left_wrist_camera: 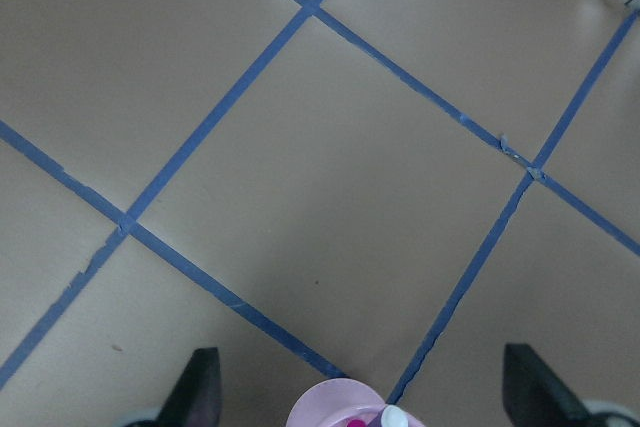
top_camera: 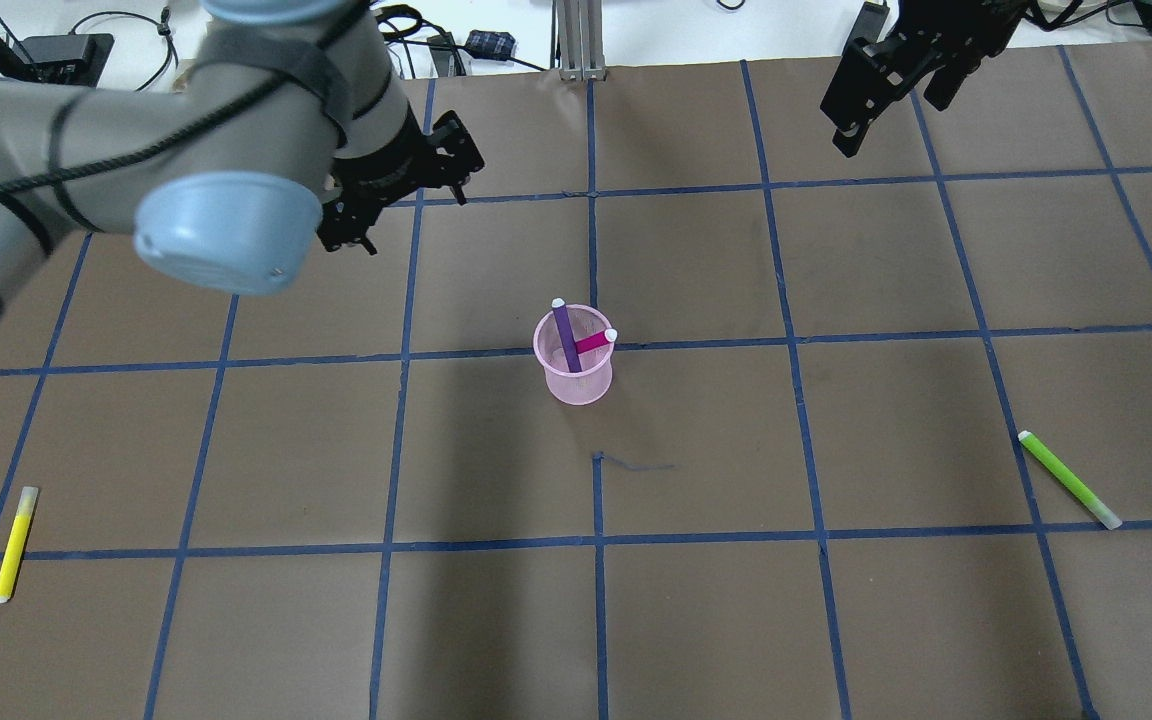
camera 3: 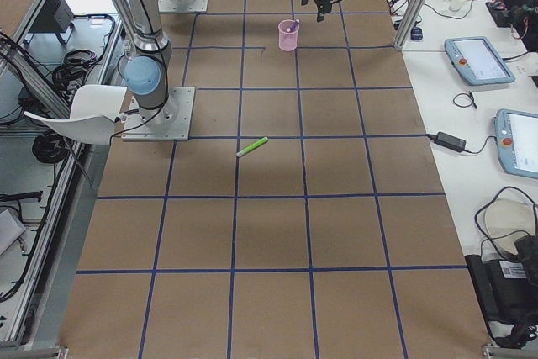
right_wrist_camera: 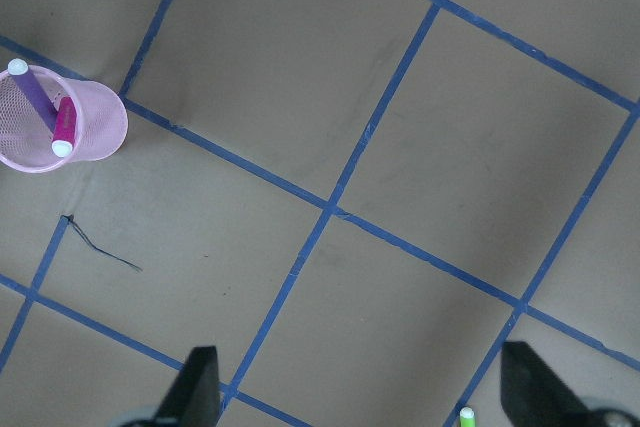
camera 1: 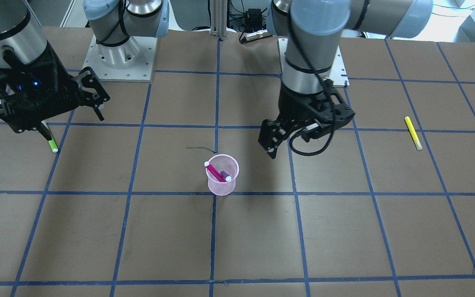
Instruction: Insert purple and pink pens into pink cup
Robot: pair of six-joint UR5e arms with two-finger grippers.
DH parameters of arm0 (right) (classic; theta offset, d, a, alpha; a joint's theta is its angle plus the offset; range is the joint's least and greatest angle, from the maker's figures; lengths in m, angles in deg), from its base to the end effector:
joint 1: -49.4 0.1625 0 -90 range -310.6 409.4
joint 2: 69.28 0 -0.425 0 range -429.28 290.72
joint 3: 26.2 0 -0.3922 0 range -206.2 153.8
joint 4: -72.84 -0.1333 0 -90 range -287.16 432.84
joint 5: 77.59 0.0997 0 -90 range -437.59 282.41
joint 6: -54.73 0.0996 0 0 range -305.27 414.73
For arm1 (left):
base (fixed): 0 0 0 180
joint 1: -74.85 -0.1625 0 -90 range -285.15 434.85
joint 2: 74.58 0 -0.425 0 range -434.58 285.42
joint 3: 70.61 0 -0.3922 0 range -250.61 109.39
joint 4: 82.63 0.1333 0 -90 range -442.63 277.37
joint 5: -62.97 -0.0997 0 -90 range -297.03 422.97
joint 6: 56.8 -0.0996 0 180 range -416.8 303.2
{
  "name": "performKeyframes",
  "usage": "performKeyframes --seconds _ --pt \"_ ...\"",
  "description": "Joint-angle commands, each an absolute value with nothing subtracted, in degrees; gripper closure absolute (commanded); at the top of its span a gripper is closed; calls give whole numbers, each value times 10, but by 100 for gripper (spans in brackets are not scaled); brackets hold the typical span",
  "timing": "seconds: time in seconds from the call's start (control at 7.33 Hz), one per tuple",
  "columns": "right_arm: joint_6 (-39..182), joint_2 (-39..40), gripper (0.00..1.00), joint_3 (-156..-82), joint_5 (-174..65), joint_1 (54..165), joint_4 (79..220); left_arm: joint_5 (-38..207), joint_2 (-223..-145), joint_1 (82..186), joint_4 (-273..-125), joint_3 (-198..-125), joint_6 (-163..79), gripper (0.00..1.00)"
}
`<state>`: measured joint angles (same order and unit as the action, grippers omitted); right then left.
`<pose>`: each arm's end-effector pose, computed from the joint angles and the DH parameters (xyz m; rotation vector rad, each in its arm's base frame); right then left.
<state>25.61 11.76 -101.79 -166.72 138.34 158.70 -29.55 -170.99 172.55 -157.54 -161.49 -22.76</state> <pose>0.1245 -0.5610 0.5223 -0.7597 3.0391 -0.0408 -0.2013 -0.5265 0.4500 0.7168 -3.0429 0.2236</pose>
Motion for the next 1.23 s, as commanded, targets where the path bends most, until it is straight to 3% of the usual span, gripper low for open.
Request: performKeyframes --seconds 0.0,0.41,1.09 --pt "256 117 0 -1017 -1667 1383 1587 -286 -1654 1648 -1713 -1571 -461 0" --pt "258 117 0 -1016 -1668 1383 1586 -282 -1625 1604 -1725 -1572 -595 0" --pt "463 118 0 -1001 -1668 1386 1581 -276 -1619 1598 -1763 -1562 -596 0"
